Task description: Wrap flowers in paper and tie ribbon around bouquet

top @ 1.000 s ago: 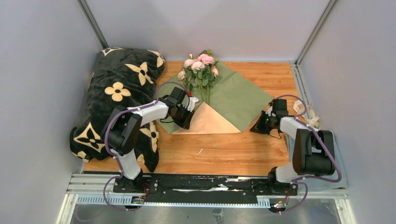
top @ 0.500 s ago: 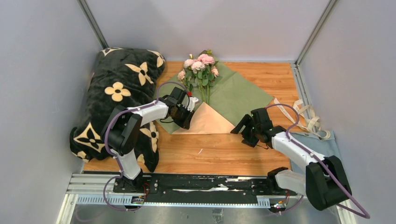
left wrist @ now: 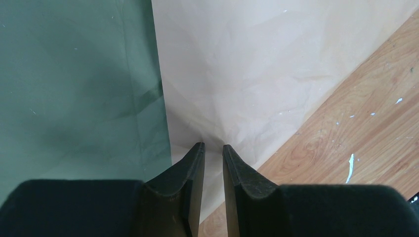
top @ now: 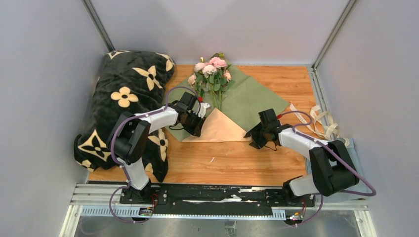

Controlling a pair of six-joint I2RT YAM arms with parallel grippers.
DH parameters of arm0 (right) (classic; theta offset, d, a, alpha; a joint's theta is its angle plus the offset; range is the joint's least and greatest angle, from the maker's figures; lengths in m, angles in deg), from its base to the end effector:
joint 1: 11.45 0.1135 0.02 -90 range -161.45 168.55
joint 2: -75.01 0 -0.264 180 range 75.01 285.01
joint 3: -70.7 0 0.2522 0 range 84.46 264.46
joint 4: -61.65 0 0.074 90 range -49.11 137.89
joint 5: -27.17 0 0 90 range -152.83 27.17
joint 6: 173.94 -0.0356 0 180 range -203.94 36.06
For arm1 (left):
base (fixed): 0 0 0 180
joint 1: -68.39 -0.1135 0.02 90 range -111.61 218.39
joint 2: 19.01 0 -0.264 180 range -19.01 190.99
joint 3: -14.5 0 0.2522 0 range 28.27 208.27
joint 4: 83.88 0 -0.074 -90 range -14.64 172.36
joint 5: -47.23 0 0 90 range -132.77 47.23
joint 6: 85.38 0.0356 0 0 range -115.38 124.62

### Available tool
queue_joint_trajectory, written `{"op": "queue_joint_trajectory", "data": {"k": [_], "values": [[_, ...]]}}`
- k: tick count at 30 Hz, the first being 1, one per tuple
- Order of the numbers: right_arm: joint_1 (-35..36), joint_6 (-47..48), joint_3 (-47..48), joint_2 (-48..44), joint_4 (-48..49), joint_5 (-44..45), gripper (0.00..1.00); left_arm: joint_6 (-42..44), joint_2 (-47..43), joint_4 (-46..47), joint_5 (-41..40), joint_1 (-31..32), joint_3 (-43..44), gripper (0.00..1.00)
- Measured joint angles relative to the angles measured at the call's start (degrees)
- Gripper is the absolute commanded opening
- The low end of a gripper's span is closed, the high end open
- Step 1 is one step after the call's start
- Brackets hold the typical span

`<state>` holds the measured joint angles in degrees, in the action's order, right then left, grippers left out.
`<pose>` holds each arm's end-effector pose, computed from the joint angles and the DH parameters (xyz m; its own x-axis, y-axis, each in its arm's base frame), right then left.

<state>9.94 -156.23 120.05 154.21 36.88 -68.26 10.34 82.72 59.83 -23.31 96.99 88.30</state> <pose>0.2340 0.0953 0.1581 -0.6254 0.7735 -0.1026 0.5972 0.5592 0.5750 0.2957 -0.1747 0.1570 -0.7290 0.5045 -0.4627 0.6545 0.7117 -0.2552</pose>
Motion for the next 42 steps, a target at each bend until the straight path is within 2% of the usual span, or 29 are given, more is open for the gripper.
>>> {"op": "queue_joint_trajectory", "data": {"k": [5,8,10,16,22,26,28,29,33,35,38,42], "values": [[0.0,-0.3,2.3,4.2,1.8,-1.0,0.28,0.0,0.0,0.0,0.1,0.0,0.0,0.27],[0.0,0.1,3.0,5.8,2.8,-0.9,0.08,0.0,-0.1,-0.1,0.0,0.0,0.0,0.28],[0.0,0.5,3.1,6.3,3.0,-0.7,0.01,0.3,-0.1,-0.3,0.1,0.0,0.1,0.29],[0.1,2.4,4.0,7.2,2.9,-0.8,0.00,3.3,-0.2,-6.6,-0.7,0.1,6.6,0.39],[0.6,4.0,4.0,6.9,2.9,-0.2,0.00,3.7,-2.0,-6.2,1.4,3.5,13.4,0.39],[1.9,6.3,5.0,6.8,1.5,1.5,0.00,2.1,2.9,-3.2,2.9,8.5,14.4,0.40],[2.6,7.2,5.1,6.2,0.5,2.3,0.00,1.2,6.5,-1.8,2.5,9.0,15.2,0.40],[2.8,7.5,5.1,5.8,-0.2,2.5,0.01,1.0,7.8,-1.3,1.9,9.0,15.5,0.41],[3.2,8.5,5.1,2.8,-2.2,3.0,0.43,0.2,12.3,0.6,-0.8,8.3,16.9,0.42],[3.3,7.6,5.0,1.3,-2.6,3.0,0.54,0.0,12.9,0.9,-1.5,8.3,17.7,0.42],[3.7,5.6,4.1,-0.4,-2.8,2.4,0.62,-0.4,14.4,1.7,-2.0,8.3,19.3,0.42],[5.8,1.4,3.0,0.4,-2.4,1.7,0.64,-1.0,14.4,2.0,-2.2,8.3,19.3,0.42]]}}
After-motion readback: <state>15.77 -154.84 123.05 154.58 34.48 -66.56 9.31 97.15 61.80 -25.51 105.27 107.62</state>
